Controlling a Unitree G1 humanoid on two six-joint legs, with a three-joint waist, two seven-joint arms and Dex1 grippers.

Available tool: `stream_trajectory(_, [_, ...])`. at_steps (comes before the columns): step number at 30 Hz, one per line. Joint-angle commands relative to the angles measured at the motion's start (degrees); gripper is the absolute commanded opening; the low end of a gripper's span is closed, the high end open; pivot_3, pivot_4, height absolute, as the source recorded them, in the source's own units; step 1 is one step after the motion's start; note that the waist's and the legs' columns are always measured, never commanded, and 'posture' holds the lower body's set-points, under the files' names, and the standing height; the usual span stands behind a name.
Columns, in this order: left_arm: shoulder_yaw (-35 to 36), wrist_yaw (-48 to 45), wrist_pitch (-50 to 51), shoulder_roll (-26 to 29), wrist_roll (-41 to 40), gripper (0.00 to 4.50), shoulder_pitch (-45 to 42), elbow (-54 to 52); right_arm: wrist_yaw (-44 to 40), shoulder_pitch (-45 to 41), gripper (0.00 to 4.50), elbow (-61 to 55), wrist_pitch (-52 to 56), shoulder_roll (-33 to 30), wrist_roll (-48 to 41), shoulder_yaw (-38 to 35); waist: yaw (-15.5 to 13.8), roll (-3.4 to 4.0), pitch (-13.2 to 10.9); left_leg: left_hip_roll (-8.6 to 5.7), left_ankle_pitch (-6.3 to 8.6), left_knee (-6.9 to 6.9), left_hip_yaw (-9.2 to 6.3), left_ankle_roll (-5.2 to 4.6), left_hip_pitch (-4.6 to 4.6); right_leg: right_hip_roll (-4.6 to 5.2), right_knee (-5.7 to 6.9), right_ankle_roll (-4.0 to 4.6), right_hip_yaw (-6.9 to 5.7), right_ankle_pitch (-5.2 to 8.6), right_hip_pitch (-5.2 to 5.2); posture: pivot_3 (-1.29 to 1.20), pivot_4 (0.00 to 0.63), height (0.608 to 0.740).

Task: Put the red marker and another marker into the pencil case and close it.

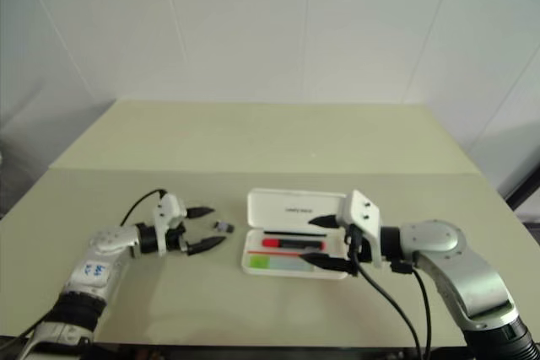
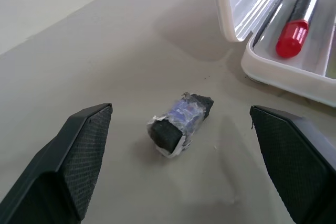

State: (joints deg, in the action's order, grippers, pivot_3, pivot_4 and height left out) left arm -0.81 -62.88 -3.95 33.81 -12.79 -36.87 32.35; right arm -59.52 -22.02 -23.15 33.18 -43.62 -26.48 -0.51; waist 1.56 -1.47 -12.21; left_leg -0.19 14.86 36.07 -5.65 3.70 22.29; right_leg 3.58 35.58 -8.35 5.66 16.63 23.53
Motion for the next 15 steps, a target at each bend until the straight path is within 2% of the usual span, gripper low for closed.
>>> stream_trajectory(1, [-1.43,-8.81,-6.13,1.36,1.71,4.5,-6.71,9.33,0.44,-1.0,4.48,-0.94,-1.63,-0.55,-0.67,-1.61,0.0,0.0,0.0,-0.01,0.0,0.01,0.0,0.0,0.0,0.0,-0.02,-0.01,0.0,-0.01,-0.02,0.0,0.15,0.74])
stream_trajectory(7, [-2.96,-15.22,-13.18,0.84,5.86,4.5,-16.98,25.71,1.09,0.0,4.48,-1.88,-1.6,-1.04,-1.33,-2.71,0.02,0.0,0.0,-0.03,0.02,-0.04,0.0,-0.04,0.07,0.01,-0.1,-0.05,0.0,-0.02,0.01,0.0,0.15,0.74])
stream_trajectory(15, [-4.07,-20.63,-19.37,-1.08,10.18,4.5,-23.17,35.62,0.74,4.04,4.48,-5.34,0.07,-2.77,-5.65,-6.33,0.0,-0.03,-0.01,-0.03,0.03,0.02,0.0,-0.07,0.12,0.0,-0.04,-0.08,0.0,0.0,0.05,0.0,0.15,0.74])
